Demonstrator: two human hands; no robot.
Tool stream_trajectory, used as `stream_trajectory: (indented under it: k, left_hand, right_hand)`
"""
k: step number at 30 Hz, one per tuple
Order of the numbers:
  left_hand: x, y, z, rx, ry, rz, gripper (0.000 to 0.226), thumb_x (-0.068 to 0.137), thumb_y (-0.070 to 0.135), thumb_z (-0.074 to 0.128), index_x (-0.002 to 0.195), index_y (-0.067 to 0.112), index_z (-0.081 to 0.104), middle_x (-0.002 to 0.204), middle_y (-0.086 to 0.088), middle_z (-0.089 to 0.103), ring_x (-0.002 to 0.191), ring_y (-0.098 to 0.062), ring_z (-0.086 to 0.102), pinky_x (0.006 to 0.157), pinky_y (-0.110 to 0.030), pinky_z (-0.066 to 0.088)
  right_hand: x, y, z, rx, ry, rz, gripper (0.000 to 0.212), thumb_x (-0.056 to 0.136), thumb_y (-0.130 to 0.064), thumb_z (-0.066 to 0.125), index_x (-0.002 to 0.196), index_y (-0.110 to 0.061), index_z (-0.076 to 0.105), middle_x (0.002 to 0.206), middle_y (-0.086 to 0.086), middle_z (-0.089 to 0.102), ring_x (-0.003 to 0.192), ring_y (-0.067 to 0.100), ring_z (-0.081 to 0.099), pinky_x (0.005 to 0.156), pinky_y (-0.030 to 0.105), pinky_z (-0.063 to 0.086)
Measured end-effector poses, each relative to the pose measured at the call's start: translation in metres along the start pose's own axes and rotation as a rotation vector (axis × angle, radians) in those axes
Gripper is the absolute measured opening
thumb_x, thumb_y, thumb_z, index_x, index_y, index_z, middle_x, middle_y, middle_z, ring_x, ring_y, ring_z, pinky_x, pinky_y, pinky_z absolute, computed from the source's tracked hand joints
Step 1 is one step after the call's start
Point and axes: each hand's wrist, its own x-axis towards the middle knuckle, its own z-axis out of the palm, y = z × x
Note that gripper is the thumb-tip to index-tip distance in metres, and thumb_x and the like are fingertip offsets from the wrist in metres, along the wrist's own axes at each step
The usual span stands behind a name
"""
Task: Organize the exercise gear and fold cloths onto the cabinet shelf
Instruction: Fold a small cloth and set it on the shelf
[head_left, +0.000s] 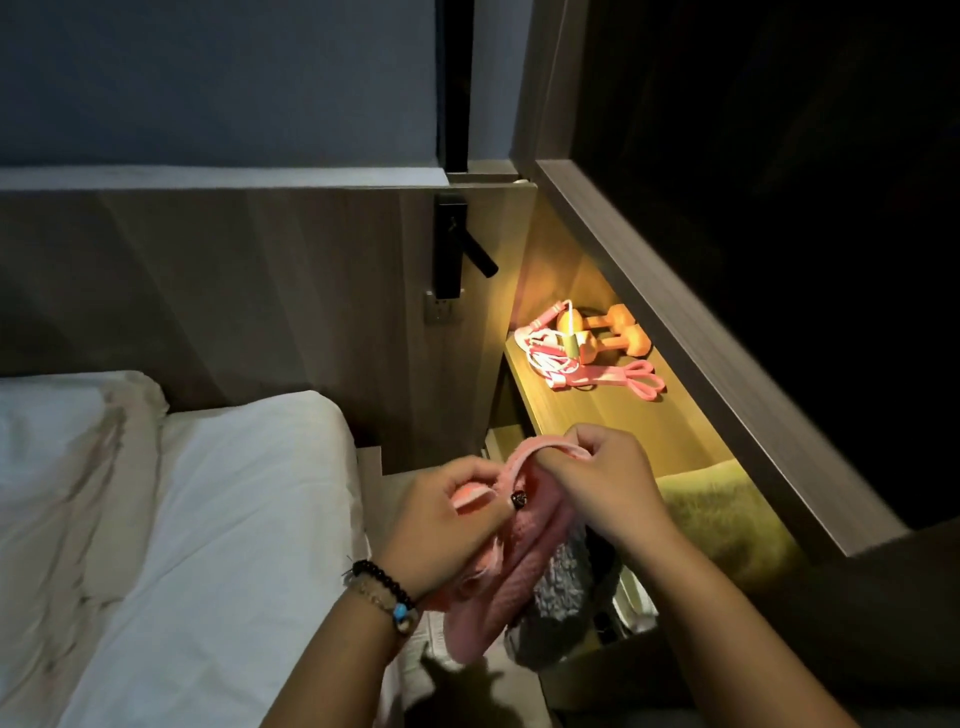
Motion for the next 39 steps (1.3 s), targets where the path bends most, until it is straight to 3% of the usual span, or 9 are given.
stream_trajectory:
  k: [5,11,17,21,23,26,30,34,39]
  left_hand:
    - [0.05,0.004,-0.007,-0.191,0.225,-0.045,0.014,0.087,0.004,0.063,0.085,0.018,0.063,0.082,0.005,0.065,0.072,0.007,0.063,0.054,-0.006,0.046]
    - [0.126,-0.001,-0.007,-0.292,0.439,-0.109,0.021,0.088,0.003,0.06,0.082,0.023,0.063,0.079,0.006,0.065,0.066,0.01,0.062,0.047,-0.005,0.043]
    - [0.221,-0.005,-0.008,-0.386,0.538,-0.212,0.017,0.087,0.008,0.06,0.085,0.024,0.064,0.091,-0.001,0.068,0.086,-0.017,0.065,0.063,-0.024,0.047]
    - [0.264,-0.006,-0.003,-0.219,0.28,-0.065,0.016,0.082,0.01,0.068,0.084,0.026,0.067,0.088,0.007,0.07,0.086,-0.012,0.066,0.072,-0.027,0.052]
    - [0.278,-0.014,0.004,-0.075,0.143,0.027,0.025,0.076,0.015,0.073,0.091,0.034,0.067,0.093,0.017,0.069,0.089,0.002,0.063,0.075,-0.016,0.049]
    - [0.305,-0.026,0.019,0.029,-0.139,0.116,0.054,0.072,0.021,0.074,0.116,0.049,0.057,0.12,0.03,0.058,0.111,0.014,0.051,0.085,-0.005,0.044]
    - [0.349,-0.044,0.037,0.183,-0.489,0.264,0.067,0.081,0.012,0.068,0.128,0.055,0.047,0.141,0.025,0.046,0.132,0.008,0.037,0.105,-0.013,0.038]
    - [0.382,-0.06,0.047,0.446,-0.729,0.349,0.052,0.089,0.017,0.062,0.131,0.045,0.051,0.149,0.02,0.038,0.138,0.004,0.029,0.114,-0.025,0.029]
    - [0.407,-0.082,0.057,0.512,-0.915,0.324,0.02,0.089,0.037,0.052,0.105,0.028,0.06,0.132,0.011,0.059,0.119,-0.007,0.053,0.1,-0.031,0.043]
  right_hand:
    - [0.033,0.004,-0.008,-0.041,-0.034,0.017,0.024,0.067,-0.04,0.071,0.054,-0.024,0.058,0.052,-0.012,0.058,0.06,0.011,0.057,0.054,0.028,0.042]
    - [0.078,0.032,-0.009,-0.383,-0.148,-0.05,0.026,0.073,-0.051,0.071,0.064,-0.033,0.054,0.064,-0.023,0.058,0.063,-0.007,0.054,0.042,0.013,0.035]
    - [0.157,0.058,-0.023,-0.506,-0.191,0.04,0.028,0.079,-0.052,0.063,0.066,-0.029,0.055,0.069,-0.009,0.06,0.069,0.008,0.056,0.057,0.032,0.042]
    - [0.197,0.064,-0.035,-0.144,-0.087,0.014,0.013,0.087,-0.027,0.067,0.075,-0.024,0.069,0.074,-0.005,0.069,0.07,0.007,0.061,0.065,0.03,0.045]
    - [0.21,0.062,-0.033,0.023,-0.085,-0.002,0.012,0.087,-0.015,0.067,0.079,-0.021,0.074,0.081,-0.006,0.073,0.069,0.0,0.061,0.065,0.021,0.046]
    - [0.229,0.063,-0.024,-0.025,-0.093,0.005,0.01,0.086,-0.017,0.066,0.081,-0.018,0.074,0.079,-0.001,0.071,0.07,0.008,0.062,0.064,0.022,0.044]
    - [0.253,0.067,-0.015,-0.156,-0.092,0.04,0.011,0.085,-0.025,0.06,0.082,-0.02,0.07,0.081,-0.006,0.067,0.076,0.007,0.059,0.071,0.029,0.047]
    - [0.259,0.07,-0.003,-0.19,-0.099,0.136,0.012,0.08,-0.022,0.057,0.08,-0.026,0.068,0.08,-0.008,0.064,0.074,0.005,0.058,0.068,0.031,0.048]
    - [0.261,0.084,0.007,-0.134,-0.027,0.31,0.017,0.073,-0.044,0.055,0.083,-0.036,0.066,0.083,-0.01,0.065,0.078,0.006,0.059,0.07,0.031,0.05]
